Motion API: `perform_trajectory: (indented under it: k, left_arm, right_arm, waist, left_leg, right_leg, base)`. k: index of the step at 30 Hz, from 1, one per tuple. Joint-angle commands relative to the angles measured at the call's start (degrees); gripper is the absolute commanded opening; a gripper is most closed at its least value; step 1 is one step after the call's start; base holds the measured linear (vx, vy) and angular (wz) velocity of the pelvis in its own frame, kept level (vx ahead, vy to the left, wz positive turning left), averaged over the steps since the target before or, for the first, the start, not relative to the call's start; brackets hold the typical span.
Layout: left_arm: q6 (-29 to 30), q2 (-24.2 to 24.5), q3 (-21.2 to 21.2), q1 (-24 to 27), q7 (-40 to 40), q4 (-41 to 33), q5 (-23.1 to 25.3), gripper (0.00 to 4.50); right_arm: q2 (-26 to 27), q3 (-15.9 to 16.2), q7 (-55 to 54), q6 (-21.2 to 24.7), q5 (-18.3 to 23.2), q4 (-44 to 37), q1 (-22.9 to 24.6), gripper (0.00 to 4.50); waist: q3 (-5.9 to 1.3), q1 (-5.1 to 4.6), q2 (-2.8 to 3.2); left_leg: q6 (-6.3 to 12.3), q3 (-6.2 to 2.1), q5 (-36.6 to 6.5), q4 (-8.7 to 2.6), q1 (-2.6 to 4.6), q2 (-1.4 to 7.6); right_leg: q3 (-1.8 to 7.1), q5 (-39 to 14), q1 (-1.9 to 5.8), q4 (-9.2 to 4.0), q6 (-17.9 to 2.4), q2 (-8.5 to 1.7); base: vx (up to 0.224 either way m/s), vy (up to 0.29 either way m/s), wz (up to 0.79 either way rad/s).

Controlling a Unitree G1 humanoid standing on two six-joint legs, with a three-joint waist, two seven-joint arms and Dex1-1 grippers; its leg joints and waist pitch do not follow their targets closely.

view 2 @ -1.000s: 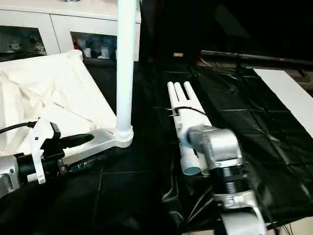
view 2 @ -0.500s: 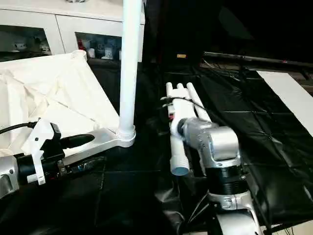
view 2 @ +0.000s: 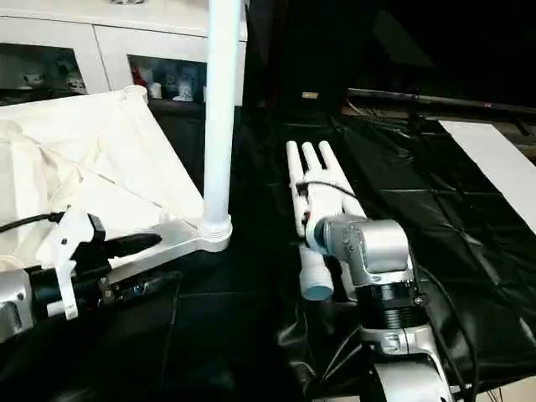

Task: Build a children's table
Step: Pick table leg

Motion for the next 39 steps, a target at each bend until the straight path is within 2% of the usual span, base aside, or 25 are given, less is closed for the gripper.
perform_trajectory:
  k: [1, 6, 8, 14, 17, 21, 26, 27, 29, 30, 31, 32, 33, 34, 35, 36, 37, 38, 39]
  left_arm:
    - [-0.2, 0.6, -0.6, -0.2, -0.1, -0.6, 0.3, 4.50]
    - [0.0, 0.8, -0.5, -0.1, -0.3, -0.6, 0.1, 4.50]
    - [0.0, 0.8, -0.5, -0.1, -0.3, -0.6, 0.1, 4.50]
    - [-0.4, 0.8, -0.4, -0.5, 0.6, -0.1, 1.2, 4.50]
    - [-0.5, 0.8, -0.3, -0.7, 1.7, 0.3, 2.2, 4.50]
    - [-0.4, 0.0, -0.2, -1.3, 3.7, 1.0, 3.2, 4.50]
    - [-1.8, -1.3, 0.3, -1.9, 6.3, 2.0, 4.8, 4.50]
    - [-2.6, -1.5, -0.2, -2.1, 7.7, 2.4, 6.6, 4.50]
    - [-3.2, -1.6, -0.5, -2.1, 8.7, 2.6, 7.9, 4.50]
    - [-1.8, -1.3, -1.5, -2.7, 9.6, 2.8, 8.9, 4.50]
    - [-1.8, -1.3, -1.5, -2.7, 9.6, 2.8, 8.9, 4.50]
    - [-1.7, -2.4, -2.2, -4.7, 9.6, 4.3, 8.5, 4.50]
    - [-2.6, -3.2, -2.2, -5.5, 9.3, 5.0, 8.1, 4.50]
    - [-3.9, -4.1, -2.1, -6.4, 9.3, 5.7, 8.1, 4.50]
    - [-4.7, -5.0, -1.8, -7.0, 9.5, 6.2, 7.8, 4.50]
    - [-5.1, -5.5, -1.6, -7.4, 9.8, 6.5, 7.7, 4.50]
    - [-6.8, -7.4, -0.9, -8.6, 10.8, 7.4, 7.2, 4.50]
    - [-6.8, -9.1, 0.1, -9.7, 11.3, 8.3, 5.7, 4.50]
    - [-6.6, -9.9, 0.6, -10.1, 11.6, 8.8, 5.0, 4.50]
  right_arm:
    - [0.0, -1.2, 0.0, 1.5, 0.7, 0.5, 0.6, 4.46]
    - [0.4, -2.4, 0.0, 2.4, 1.4, 1.8, 0.4, 4.46]
    - [0.4, -2.4, -0.1, 2.4, 1.4, 2.1, 0.3, 4.12]
    - [0.2, -2.3, -0.2, 3.3, 0.9, 4.0, 0.4, 3.64]
    - [0.2, -2.2, -0.2, 3.5, 0.8, 4.8, 0.4, 3.39]
    - [0.3, -2.3, -0.3, 3.3, 0.7, 5.4, 0.5, 3.05]
    - [0.6, -3.1, -0.5, 3.1, 0.8, 6.7, 0.6, 2.61]
    - [0.7, -3.4, -0.6, 2.8, 0.9, 6.8, 0.9, 2.45]
    - [0.9, -3.7, -0.7, 2.6, 0.9, 7.0, 1.0, 2.38]
    - [1.3, -4.4, -0.9, 2.0, 1.1, 7.0, 1.4, 2.28]
    - [1.3, -4.4, -0.9, 2.0, 1.1, 7.0, 1.4, 2.28]
    - [2.1, -5.6, -0.9, -1.4, 1.6, 7.0, 2.5, 2.06]
    - [2.6, -6.3, -1.0, -2.8, 1.9, 7.0, 2.9, 2.06]
    - [2.7, -6.5, -0.9, -4.7, 2.0, 7.0, 3.3, 1.94]
    - [2.9, -6.5, -0.5, -7.5, 2.0, 6.7, 3.9, 1.94]
    - [3.0, -6.6, -0.2, -8.8, 2.1, 6.5, 4.2, 1.90]
    - [3.2, -6.6, 0.8, -12.8, 2.4, 5.9, 5.1, 1.88]
    - [3.2, -6.9, 1.5, -15.2, 2.6, 5.4, 5.9, 1.86]
    - [3.4, -7.2, 1.7, -16.4, 2.7, 5.2, 6.4, 1.86]
  waist:
    - [-2.92, -0.01, 1.74]
    - [-2.96, -0.02, 1.64]
    - [-3.00, 0.00, 1.70]
    - [-2.97, 0.00, 1.47]
    - [-3.01, 0.01, 1.54]
    - [-3.01, 0.04, 1.23]
    - [-3.11, 0.12, 1.23]
    - [-3.10, 0.15, 1.42]
    - [-3.12, 0.13, 1.33]
    - [-3.14, 0.26, 2.06]
    - [-3.08, 0.13, 1.71]
    - [-3.08, 0.28, 2.10]
    - [-3.07, 0.40, 2.27]
    - [-3.10, 0.36, 2.38]
    - [-3.06, 0.30, 2.22]
    - [-3.06, 0.30, 2.45]
    - [-2.92, 0.26, 2.47]
    - [-2.94, 0.32, 2.41]
    - [-2.98, 0.29, 2.33]
  left_leg:
    - [-5.73, -0.46, -14.1, -4.81, 0.86, 2.10]
    - [-5.70, -0.47, -14.3, -4.79, 0.83, 2.05]
    - [-5.77, -0.46, -14.0, -4.76, 0.90, 2.09]
    - [-5.67, -0.44, -13.8, -4.78, 0.84, 2.09]
    - [-5.71, -0.45, -13.4, -4.74, 0.85, 2.09]
    - [-5.51, -0.39, -13.2, -4.72, 0.78, 2.10]
    - [-5.59, -0.45, -12.8, -4.72, 0.75, 2.13]
    - [-5.52, -0.45, -12.6, -4.70, 0.70, 2.12]
    - [-5.48, -0.45, -12.5, -4.71, 0.71, 2.14]
    - [-5.68, -0.53, -12.7, -4.66, 0.79, 2.09]
    - [-5.66, -0.46, -13.4, -4.66, 0.85, 2.09]
    - [-5.71, -0.34, -14.2, -4.63, 1.01, 2.03]
    - [-5.85, -0.40, -14.8, -4.57, 1.21, 2.03]
    - [-5.96, -0.63, -14.9, -4.78, 0.98, 2.07]
    - [-5.95, -0.62, -15.2, -4.82, 0.90, 2.08]
    - [-6.03, -0.63, -16.2, -4.75, 1.17, 2.13]
    - [-5.93, -0.74, -17.4, -4.89, 1.02, 2.15]
    - [-5.65, -0.69, -18.5, -4.73, 1.33, 2.09]
    - [-5.53, -0.69, -18.6, -4.71, 1.31, 2.05]
  right_leg:
    - [2.58, -16.2, 2.07, -4.19, -5.7, -3.35]
    - [2.61, -16.8, 2.09, -4.27, -5.6, -3.43]
    - [2.61, -16.3, 2.04, -4.21, -5.7, -3.42]
    - [2.60, -16.4, 2.10, -4.21, -5.6, -3.42]
    - [2.58, -15.9, 2.11, -4.13, -5.7, -3.42]
    - [2.60, -16.5, 2.15, -4.21, -5.4, -3.44]
    - [2.55, -16.0, 2.22, -4.19, -5.3, -3.51]
    - [2.58, -15.5, 2.25, -4.16, -5.3, -3.51]
    - [2.55, -15.3, 2.26, -4.17, -5.4, -3.49]
    - [2.56, -15.3, 2.24, -4.04, -5.4, -3.56]
    - [2.55, -15.9, 2.09, -4.26, -5.3, -3.46]
    - [2.59, -16.7, 1.84, -4.60, -5.4, -3.59]
    - [2.58, -16.8, 1.71, -4.50, -5.6, -3.55]
    - [2.50, -16.4, 2.11, -4.36, -6.1, -3.62]
    - [2.45, -16.5, 2.16, -4.52, -6.1, -3.61]
    - [2.44, -16.6, 1.97, -4.65, -6.2, -3.66]
    - [2.39, -17.7, 2.16, -4.80, -6.3, -3.75]
    - [2.40, -19.5, 2.02, -5.06, -6.2, -3.82]
    - [2.40, -19.9, 2.07, -5.08, -6.2, -3.85]
  base:
    - [0.000, 0.000, 0.00]
    - [0.000, 0.000, 0.00]
    - [0.000, 0.000, 0.00]
    - [0.000, 0.000, 0.00]
    - [0.000, 0.000, 0.00]
    - [0.000, 0.000, 0.00]
    - [0.000, 0.000, 0.00]
    - [0.000, 0.000, 0.00]
    - [0.000, 0.000, 0.00]
    - [0.000, 0.000, 0.00]
    - [0.000, 0.000, 0.00]
    - [0.000, 0.000, 0.00]
    - [0.000, 0.000, 0.00]
    - [0.000, 0.000, 0.00]
    - [0.000, 0.000, 0.00]
    - [0.000, 0.000, 0.00]
    - [0.000, 0.000, 0.00]
    - [0.000, 0.000, 0.00]
    - [0.000, 0.000, 0.00]
